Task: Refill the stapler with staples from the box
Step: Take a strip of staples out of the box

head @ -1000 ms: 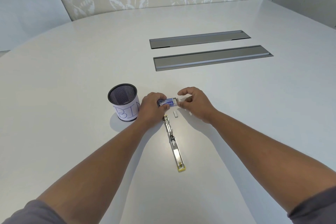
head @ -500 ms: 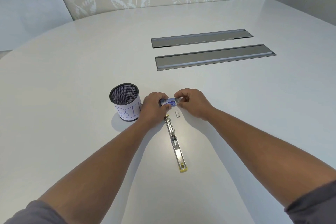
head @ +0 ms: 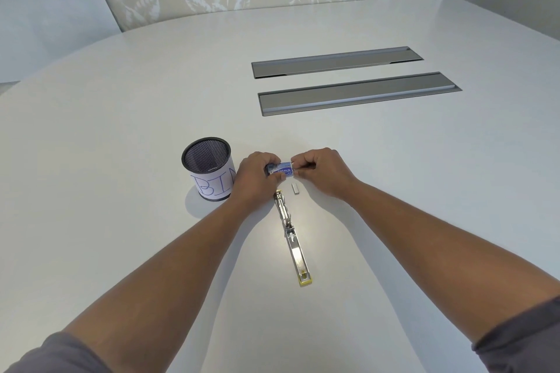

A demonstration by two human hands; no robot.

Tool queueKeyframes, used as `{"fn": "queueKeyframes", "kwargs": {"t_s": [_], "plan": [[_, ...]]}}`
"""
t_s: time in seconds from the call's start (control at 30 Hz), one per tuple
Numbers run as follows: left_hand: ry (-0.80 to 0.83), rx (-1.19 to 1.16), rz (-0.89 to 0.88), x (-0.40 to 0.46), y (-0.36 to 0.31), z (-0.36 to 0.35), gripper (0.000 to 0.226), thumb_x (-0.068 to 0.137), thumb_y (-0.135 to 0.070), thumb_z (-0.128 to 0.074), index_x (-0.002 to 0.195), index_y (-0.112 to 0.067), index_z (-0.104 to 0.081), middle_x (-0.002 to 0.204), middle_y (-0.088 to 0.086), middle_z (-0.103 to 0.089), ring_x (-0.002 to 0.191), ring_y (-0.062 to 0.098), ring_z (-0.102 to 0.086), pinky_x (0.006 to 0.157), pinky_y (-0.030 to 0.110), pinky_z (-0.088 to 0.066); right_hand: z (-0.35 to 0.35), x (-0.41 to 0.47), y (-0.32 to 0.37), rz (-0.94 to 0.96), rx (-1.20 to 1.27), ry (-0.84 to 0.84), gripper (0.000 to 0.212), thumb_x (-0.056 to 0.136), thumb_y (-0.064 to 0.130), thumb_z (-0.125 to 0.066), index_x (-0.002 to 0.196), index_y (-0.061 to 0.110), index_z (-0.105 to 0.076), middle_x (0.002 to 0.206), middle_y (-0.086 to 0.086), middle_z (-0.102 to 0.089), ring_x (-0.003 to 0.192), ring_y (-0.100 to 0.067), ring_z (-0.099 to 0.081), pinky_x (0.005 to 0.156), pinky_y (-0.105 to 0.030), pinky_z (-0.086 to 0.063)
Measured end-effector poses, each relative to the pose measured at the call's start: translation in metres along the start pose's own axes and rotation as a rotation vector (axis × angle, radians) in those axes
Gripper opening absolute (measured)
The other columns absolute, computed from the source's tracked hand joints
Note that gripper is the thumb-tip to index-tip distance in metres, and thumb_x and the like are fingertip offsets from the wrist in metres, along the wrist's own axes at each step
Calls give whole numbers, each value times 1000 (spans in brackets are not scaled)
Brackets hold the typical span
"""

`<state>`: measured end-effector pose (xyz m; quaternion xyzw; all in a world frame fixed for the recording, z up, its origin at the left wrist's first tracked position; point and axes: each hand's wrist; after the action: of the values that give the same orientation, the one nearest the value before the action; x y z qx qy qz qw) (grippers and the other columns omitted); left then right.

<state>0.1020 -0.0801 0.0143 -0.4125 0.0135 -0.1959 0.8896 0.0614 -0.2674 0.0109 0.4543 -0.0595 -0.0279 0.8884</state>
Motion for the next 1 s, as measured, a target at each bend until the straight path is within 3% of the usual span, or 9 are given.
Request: {"fn": "queueKeyframes", "kwargs": {"t_s": [0.27,0.33,0.57,0.7,0.87,1.0], "plan": [[-1,-37,13,1,2,-1,29,82,-15,-81,109,-16,-71,101,-3,-59,100,22,-60,88,35,-49,-11,0,2,-25,36,-30,13,84,5,-73,91,13,-80,101,1,-76,97,-15,-70,94,-32,-54],[3,-49,12,1,2,-1,28,82,-16,-81,108,-16,-71,102,-2,-61,101,23,-61,90,39,-51,-14,-1,4,-28,48,-42,14,85,6,-72,93,14,-80,103,-3,-77,98,-19,-71,92,-33,-55],[-3,-94,41,2,4,-3,22,81,-18,-82,101,-22,-73,100,3,-68,94,26,-65,86,47,-55,-12,-3,5,-54,115,-86,22,84,6,-70,104,16,-73,96,2,-75,86,-8,-71,81,-22,-55],[-21,-122,54,0,2,-2,21,80,-18,-83,95,-29,-73,95,-2,-68,88,21,-67,81,42,-57,-12,-5,7,-63,123,-100,22,82,5,-69,100,16,-73,92,2,-75,82,-7,-72,75,-23,-55],[-21,-139,63,1,4,-3,28,80,-17,-84,106,-19,-75,95,-4,-68,82,14,-64,75,27,-51,-11,-5,7,-76,138,-93,20,81,5,-70,97,16,-73,87,3,-76,76,-4,-70,76,-25,-57],[-21,-130,60,1,4,-2,28,80,-16,-84,107,-18,-76,99,-2,-69,87,17,-66,80,33,-55,-11,-5,6,-67,131,-92,18,81,5,-70,96,15,-73,86,2,-76,75,-5,-70,74,-25,-57]]}}
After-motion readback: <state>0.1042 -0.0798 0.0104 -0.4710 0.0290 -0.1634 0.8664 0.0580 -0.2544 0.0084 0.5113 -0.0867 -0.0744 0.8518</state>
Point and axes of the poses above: each hand's wrist, its own x-axis towards the middle knuckle, its own z-axis out of the back of the hand, y = z × x
